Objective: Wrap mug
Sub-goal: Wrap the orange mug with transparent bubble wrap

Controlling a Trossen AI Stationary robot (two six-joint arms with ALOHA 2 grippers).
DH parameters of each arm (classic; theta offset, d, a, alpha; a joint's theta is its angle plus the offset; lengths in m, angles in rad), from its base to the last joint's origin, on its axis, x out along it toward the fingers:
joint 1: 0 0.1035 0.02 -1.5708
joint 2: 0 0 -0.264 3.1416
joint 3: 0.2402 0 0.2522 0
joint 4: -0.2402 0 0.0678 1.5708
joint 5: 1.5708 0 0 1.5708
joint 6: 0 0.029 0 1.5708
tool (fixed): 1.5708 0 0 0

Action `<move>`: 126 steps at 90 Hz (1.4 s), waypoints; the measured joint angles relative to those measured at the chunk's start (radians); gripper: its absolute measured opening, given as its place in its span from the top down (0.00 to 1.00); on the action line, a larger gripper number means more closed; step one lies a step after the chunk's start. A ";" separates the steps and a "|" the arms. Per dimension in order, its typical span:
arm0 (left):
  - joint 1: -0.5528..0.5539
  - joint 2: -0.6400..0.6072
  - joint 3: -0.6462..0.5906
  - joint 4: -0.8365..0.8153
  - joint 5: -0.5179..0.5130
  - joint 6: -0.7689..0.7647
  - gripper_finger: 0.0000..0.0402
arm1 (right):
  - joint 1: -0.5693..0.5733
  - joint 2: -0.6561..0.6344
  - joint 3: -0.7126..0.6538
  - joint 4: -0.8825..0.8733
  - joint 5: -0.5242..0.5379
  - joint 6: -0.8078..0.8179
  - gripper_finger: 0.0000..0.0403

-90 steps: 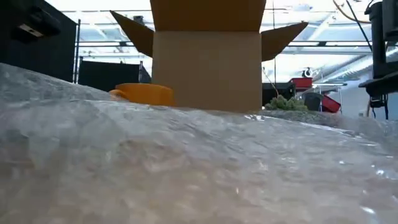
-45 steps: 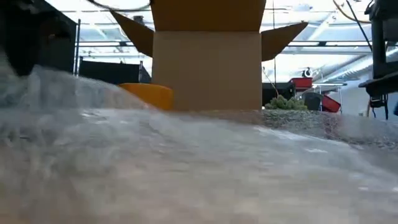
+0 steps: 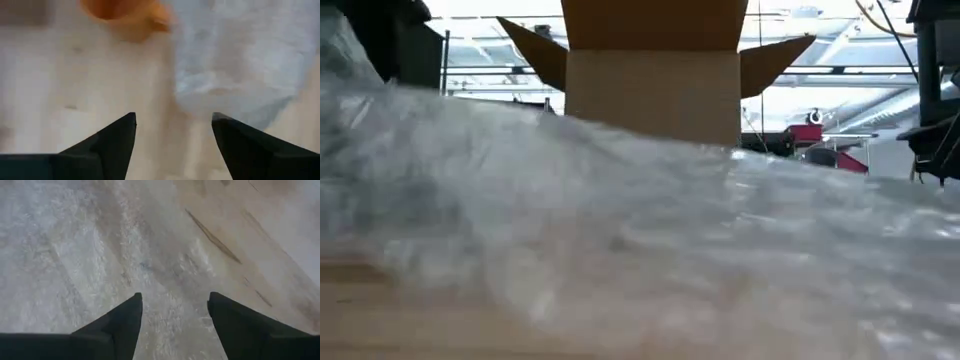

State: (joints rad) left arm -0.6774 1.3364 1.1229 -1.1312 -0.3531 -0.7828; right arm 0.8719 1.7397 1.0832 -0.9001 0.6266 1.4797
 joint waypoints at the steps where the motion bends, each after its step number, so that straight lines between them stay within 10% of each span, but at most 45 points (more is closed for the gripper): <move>1: -0.002 -0.002 0.000 0.001 -0.010 0.000 0.38 | 0.000 0.000 0.000 0.000 0.001 0.000 0.47; 26: 0.045 -0.068 0.000 0.066 -0.070 0.044 0.38 | 0.000 0.000 0.000 0.010 0.004 0.000 0.47; 43: 0.067 -0.138 0.000 0.024 0.141 0.186 0.38 | 0.000 0.011 0.000 0.012 0.005 -0.005 0.47; 58: 0.073 -0.162 0.000 -0.101 -0.041 0.122 0.38 | 0.000 0.034 0.000 0.011 0.004 -0.010 0.47; 70: 0.116 -0.160 -0.019 0.106 -0.142 0.086 0.38 | 0.000 0.054 0.000 0.012 0.003 -0.011 0.47; 126: 0.417 0.161 -0.150 0.443 -0.068 0.048 0.38 | 0.000 0.057 0.000 0.042 -0.003 -0.025 0.47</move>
State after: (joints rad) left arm -0.2608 1.4972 0.9733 -0.6886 -0.4207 -0.7352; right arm 0.8719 1.7966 1.0832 -0.8577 0.6235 1.4544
